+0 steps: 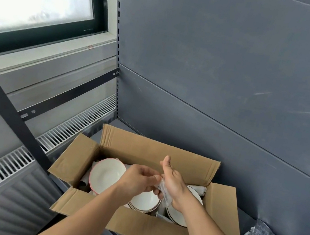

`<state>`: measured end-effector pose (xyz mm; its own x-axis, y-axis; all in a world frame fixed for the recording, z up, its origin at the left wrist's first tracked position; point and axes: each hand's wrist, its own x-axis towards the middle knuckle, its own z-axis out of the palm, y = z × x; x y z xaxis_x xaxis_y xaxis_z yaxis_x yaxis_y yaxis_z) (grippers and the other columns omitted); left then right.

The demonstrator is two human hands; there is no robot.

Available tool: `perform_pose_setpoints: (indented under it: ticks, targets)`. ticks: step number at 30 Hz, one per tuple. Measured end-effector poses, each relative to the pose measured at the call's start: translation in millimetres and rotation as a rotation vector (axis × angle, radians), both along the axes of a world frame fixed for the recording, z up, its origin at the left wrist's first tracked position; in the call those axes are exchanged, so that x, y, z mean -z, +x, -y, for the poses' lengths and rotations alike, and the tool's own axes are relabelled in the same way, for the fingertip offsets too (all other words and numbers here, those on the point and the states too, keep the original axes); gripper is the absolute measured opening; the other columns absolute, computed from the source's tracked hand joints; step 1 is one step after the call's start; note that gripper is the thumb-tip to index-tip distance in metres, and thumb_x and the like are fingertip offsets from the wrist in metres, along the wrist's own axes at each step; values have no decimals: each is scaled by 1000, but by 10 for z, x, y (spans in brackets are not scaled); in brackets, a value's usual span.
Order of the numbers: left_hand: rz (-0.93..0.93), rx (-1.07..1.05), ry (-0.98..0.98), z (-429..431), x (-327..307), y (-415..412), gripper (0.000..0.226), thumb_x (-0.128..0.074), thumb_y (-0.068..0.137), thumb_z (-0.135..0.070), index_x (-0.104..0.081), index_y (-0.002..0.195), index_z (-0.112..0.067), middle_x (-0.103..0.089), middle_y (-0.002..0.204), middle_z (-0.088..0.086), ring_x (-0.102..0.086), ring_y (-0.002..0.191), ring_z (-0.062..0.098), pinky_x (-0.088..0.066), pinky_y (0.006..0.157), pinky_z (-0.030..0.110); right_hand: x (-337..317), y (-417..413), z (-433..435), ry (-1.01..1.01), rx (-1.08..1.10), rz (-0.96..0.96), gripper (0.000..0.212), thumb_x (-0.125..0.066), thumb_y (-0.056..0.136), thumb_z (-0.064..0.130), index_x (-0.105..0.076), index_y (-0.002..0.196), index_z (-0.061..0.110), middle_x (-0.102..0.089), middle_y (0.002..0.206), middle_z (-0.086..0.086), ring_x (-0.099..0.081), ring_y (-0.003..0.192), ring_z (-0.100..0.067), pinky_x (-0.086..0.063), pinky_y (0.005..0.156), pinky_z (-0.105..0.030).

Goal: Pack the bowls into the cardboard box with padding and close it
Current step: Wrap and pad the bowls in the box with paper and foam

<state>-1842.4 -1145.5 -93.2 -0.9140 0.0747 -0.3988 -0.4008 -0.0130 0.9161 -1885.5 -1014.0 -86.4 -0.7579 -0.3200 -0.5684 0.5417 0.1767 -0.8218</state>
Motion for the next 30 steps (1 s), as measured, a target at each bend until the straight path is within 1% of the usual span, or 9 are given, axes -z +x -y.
perform_pose_setpoints:
  ticks: [2,5,8,11,14,16,22,26,30]
  targets:
    - [-10,26,-34,30,6,-20,14,-66,91,-17,-75,93,-7,-73,85,21,-65,76,26,-55,88,42,18,-30,-26,4,-36,-1,77,-31,89,70,-29,150,23,-65,94,-16,-51,53,-16,-38,42,-25]
    - [6,35,-36,63,8,-41,11,-69,88,-16,-75,91,-7,-72,82,20,-57,70,21,-50,71,32,-2,-43,-59,24,-79,19,74,-34,91,67,-32,148,21,-64,105,-9,-53,59,-16,-39,44,-26]
    - [48,-7,62,84,24,-56,14,-72,84,-10,-72,93,0,-68,76,20,-49,70,25,-42,63,30,-17,-43,-64,-29,-94,23,66,-50,89,58,-48,130,7,-64,90,-6,-52,59,-15,-37,47,-24]
    - [92,-79,144,120,49,-72,13,-72,83,-4,-68,92,3,-63,75,21,-50,70,28,-38,58,29,-17,-45,-88,-118,-112,44,48,-72,80,33,-56,114,2,-63,86,-11,-55,61,-19,-40,50,-26]
    - [134,-162,209,170,87,-65,13,-69,85,2,-63,97,3,-59,81,19,-59,63,23,-47,60,29,-10,-64,-120,-173,-110,100,25,-73,84,10,-59,104,6,-67,86,-12,-62,66,-23,-46,55,-29]
    - [145,-195,216,195,133,-54,15,-67,88,0,-62,102,2,-62,88,20,-66,71,23,-53,67,28,12,-83,-114,-152,-90,123,19,-72,85,7,-62,102,7,-69,85,-10,-66,68,-23,-49,54,-28]
    - [158,-287,274,308,221,-7,18,-61,92,2,-66,109,2,-70,105,24,-70,98,32,-58,79,32,166,-146,-24,-106,72,158,14,-72,86,7,-69,100,4,-70,86,-13,-68,65,-19,-56,54,-23]
    - [181,-373,267,373,289,1,14,-62,91,2,-69,102,5,-72,102,23,-71,97,31,-57,90,38,301,-179,104,-185,184,162,21,-72,85,7,-67,101,-6,-70,90,-18,-69,73,-21,-57,62,-22]
    - [229,-492,249,445,356,-11,13,-62,90,3,-69,100,7,-73,98,22,-72,94,30,-57,90,39,390,-192,173,-242,95,139,27,-71,82,-5,-67,108,-8,-72,104,-23,-71,90,-23,-57,78,-23]
